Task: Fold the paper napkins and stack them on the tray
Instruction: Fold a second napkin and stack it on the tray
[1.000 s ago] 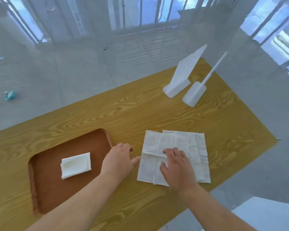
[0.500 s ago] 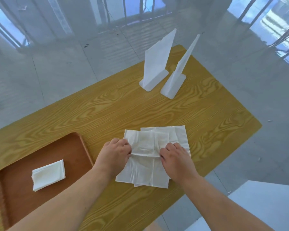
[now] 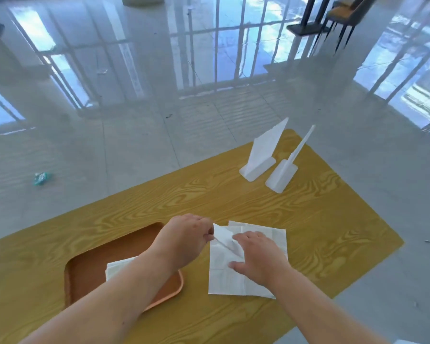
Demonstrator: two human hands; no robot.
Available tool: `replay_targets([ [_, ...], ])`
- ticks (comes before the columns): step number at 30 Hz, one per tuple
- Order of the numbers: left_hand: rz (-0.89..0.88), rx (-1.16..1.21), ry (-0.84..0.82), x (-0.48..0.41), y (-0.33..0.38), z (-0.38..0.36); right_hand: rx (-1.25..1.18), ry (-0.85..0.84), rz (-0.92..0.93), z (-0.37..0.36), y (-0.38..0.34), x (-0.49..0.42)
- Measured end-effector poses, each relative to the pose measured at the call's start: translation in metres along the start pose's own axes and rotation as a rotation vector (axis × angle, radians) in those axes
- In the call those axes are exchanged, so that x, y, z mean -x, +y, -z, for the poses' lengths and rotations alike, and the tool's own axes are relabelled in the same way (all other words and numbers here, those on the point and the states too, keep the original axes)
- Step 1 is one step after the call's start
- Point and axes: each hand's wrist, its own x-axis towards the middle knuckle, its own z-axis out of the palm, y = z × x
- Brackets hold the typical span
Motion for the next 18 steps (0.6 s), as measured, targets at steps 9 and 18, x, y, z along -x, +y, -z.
replay_targets([
  [9, 0.32, -0.03, 0.278, 0.048, -0.044, 0.051, -0.573, -0.02, -0.084, 0.022, -0.076, -0.016],
  [18, 0.982, 1.156, -0.192, 0.133, -0.088, 0.047, -1.453, -0.428, -0.172, 0.019, -0.159, -0.032],
])
